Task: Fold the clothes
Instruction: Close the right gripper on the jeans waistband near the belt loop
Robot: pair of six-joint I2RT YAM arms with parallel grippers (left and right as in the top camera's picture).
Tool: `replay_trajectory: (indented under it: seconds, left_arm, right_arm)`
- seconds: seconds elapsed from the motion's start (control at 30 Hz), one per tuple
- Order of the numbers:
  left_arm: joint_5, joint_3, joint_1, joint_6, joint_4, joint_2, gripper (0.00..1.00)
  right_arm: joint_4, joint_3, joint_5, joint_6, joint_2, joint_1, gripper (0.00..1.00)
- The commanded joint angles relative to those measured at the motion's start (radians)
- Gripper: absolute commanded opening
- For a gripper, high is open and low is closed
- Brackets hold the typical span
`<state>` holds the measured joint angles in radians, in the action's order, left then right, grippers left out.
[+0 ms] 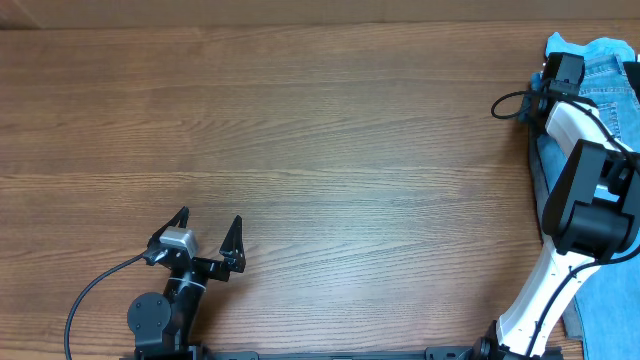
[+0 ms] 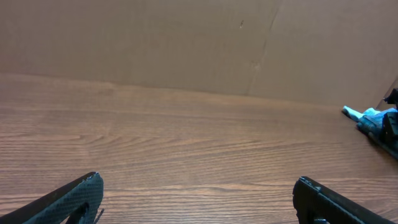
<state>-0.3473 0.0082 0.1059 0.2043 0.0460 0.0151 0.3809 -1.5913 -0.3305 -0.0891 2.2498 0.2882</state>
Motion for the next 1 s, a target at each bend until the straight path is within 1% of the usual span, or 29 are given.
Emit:
replay_trajectory:
  seconds: [0.0, 0.1, 0.17, 0.23, 0.3, 0.4, 0.7, 0.97]
  left_arm:
    - [-0.008, -0.003, -0.005, 0.005, 0.001, -0.009, 1.00]
    - [-0.008, -0.003, -0.005, 0.005, 0.001, -0.009, 1.00]
    - [-0.008, -0.003, -0.005, 0.005, 0.001, -0.009, 1.00]
    - [-0.008, -0.003, -0.005, 0.005, 0.001, -0.009, 1.00]
    - [-0.008, -0.003, -0.005, 0.005, 0.001, -0.009, 1.00]
    - [-0.008, -0.003, -0.005, 0.005, 0.001, -0.009, 1.00]
    - [-0.008, -0.003, -0.005, 0.005, 0.001, -0.009, 1.00]
    - [-0.008, -0.003, -0.005, 0.005, 0.001, -0.009, 1.00]
  right_arm:
    - [0.015, -0.013, -0.005, 0.002, 0.042, 0.022, 0.38]
    - [0.014, -0.012, -0.004, 0.002, 0.059, 0.024, 0.41]
    - [0.010, -0.012, -0.006, 0.003, 0.059, 0.027, 0.40]
    - [-0.002, -0.013, -0.016, 0.003, 0.059, 0.028, 0.28]
    - [-0.004, -0.013, -0.027, 0.003, 0.059, 0.028, 0.13]
    - [-0.004, -0.013, -0.027, 0.003, 0.059, 0.028, 0.05]
    - [0.000, -0.021, -0.027, 0.019, 0.041, 0.028, 0.04]
    - [-0.005, -0.021, -0.023, 0.038, -0.052, 0.028, 0.04]
